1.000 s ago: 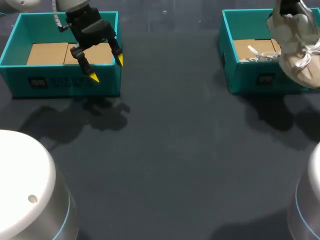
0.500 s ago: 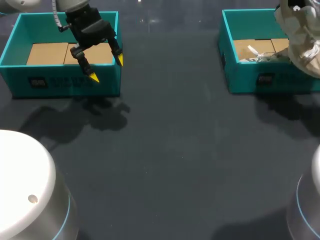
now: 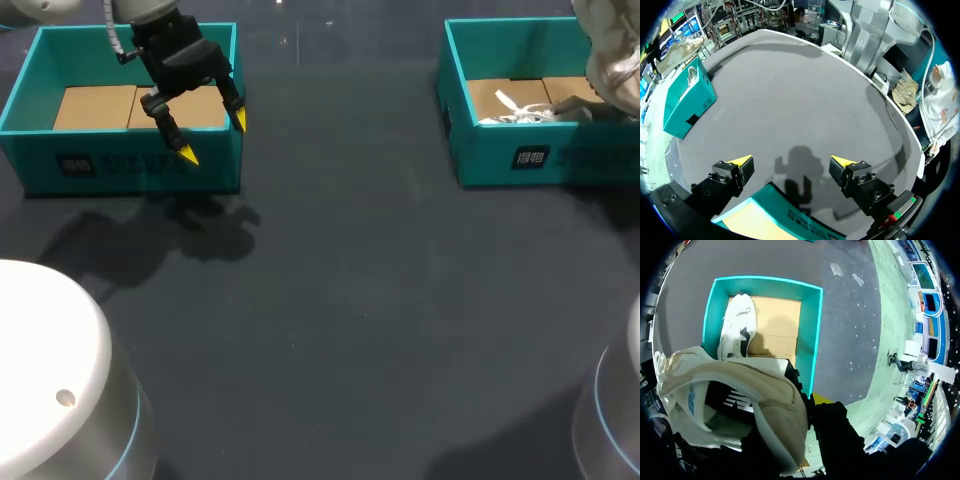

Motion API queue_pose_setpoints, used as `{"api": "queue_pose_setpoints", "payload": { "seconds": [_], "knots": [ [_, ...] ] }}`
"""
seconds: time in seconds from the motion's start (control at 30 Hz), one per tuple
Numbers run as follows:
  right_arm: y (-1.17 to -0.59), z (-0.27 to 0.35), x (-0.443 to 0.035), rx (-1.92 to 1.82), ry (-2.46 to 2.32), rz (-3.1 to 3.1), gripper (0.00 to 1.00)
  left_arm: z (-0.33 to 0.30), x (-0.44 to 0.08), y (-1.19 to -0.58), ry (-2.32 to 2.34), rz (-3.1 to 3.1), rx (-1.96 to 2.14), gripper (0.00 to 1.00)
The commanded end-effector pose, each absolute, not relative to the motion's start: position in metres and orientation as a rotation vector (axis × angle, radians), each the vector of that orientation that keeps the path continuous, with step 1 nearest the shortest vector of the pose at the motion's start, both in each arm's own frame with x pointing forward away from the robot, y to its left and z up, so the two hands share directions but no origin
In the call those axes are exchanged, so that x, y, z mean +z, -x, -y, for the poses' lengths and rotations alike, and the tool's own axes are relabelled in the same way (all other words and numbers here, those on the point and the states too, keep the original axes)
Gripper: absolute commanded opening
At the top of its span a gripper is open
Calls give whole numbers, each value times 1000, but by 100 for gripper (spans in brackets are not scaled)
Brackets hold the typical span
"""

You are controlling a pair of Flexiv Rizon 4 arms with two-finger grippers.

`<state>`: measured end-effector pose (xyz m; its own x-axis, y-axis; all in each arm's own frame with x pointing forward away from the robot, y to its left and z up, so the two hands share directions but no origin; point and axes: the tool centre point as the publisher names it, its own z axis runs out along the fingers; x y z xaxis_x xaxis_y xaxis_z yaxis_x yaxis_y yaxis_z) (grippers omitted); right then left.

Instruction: Take the shoe out of the shoebox, open the shoe tongue, remove and reinsert the insole, then place the shoe into the shoebox

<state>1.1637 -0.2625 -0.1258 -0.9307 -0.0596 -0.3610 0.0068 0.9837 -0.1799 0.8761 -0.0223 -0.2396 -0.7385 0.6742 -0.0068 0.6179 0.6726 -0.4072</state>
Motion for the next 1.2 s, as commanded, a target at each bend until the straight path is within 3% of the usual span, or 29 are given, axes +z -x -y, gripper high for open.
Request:
{"api": "queue_pose_setpoints", "payload": {
  "seconds": [0.03,0.57,0.93,1.2],
  "knots": [
    [-1161,300,-118,-140,-688,-2624,0,22,-239,-875,1066,2741,583,100],
    [-1149,309,-115,-83,-822,-2567,0,22,-239,-875,1066,2741,583,100],
    [-1153,318,-125,-193,-1429,-2240,0,22,-239,-875,1066,2741,583,100],
    [-1148,328,-123,-192,-1517,-2172,0,22,-239,-875,1066,2741,583,100]
  ]
}}
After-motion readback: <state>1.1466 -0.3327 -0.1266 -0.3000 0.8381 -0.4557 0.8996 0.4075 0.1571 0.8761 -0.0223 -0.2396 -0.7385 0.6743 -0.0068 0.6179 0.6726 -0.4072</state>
